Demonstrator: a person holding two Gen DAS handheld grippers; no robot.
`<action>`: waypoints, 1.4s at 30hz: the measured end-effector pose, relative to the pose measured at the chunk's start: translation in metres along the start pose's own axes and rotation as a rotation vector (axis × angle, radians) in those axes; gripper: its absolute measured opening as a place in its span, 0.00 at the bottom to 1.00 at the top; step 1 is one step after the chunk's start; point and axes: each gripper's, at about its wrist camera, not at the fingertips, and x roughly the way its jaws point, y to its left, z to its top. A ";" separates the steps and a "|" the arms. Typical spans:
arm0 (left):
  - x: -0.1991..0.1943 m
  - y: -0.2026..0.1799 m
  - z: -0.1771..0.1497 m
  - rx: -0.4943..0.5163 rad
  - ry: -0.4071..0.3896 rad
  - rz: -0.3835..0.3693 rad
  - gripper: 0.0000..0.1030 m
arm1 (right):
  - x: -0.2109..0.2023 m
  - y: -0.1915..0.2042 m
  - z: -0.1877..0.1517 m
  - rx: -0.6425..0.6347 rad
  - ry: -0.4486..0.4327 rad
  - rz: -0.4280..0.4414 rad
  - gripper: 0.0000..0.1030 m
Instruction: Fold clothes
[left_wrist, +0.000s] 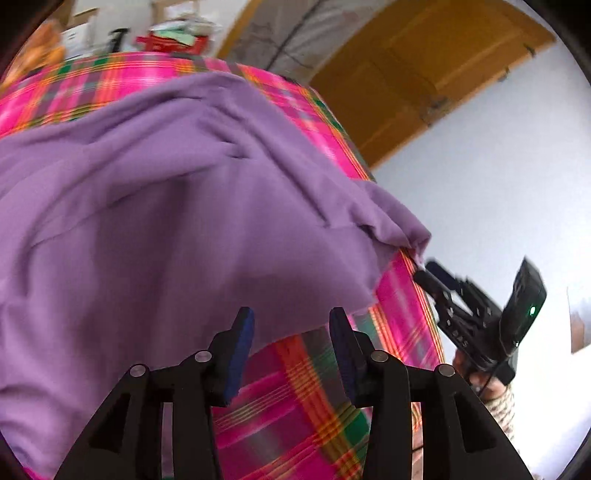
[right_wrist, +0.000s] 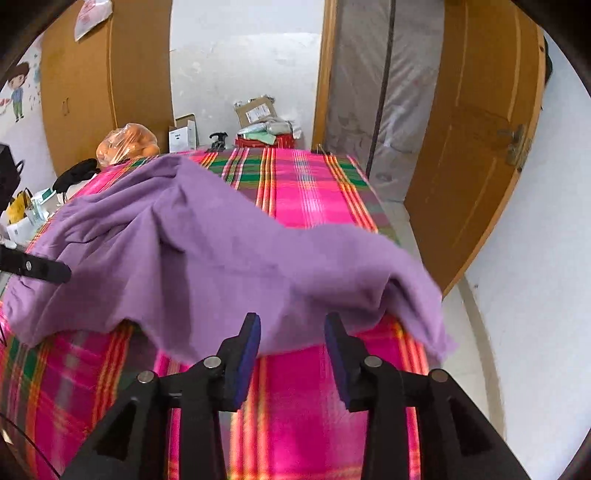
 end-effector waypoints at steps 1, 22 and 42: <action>0.006 -0.008 0.004 0.012 0.007 -0.003 0.43 | 0.003 -0.001 0.003 -0.023 -0.006 0.003 0.41; 0.080 -0.033 0.023 0.091 0.150 0.086 0.43 | 0.088 -0.017 0.017 -0.183 0.123 -0.059 0.46; 0.060 -0.019 0.006 0.108 0.128 0.051 0.43 | 0.079 -0.038 0.084 -0.105 -0.030 -0.129 0.06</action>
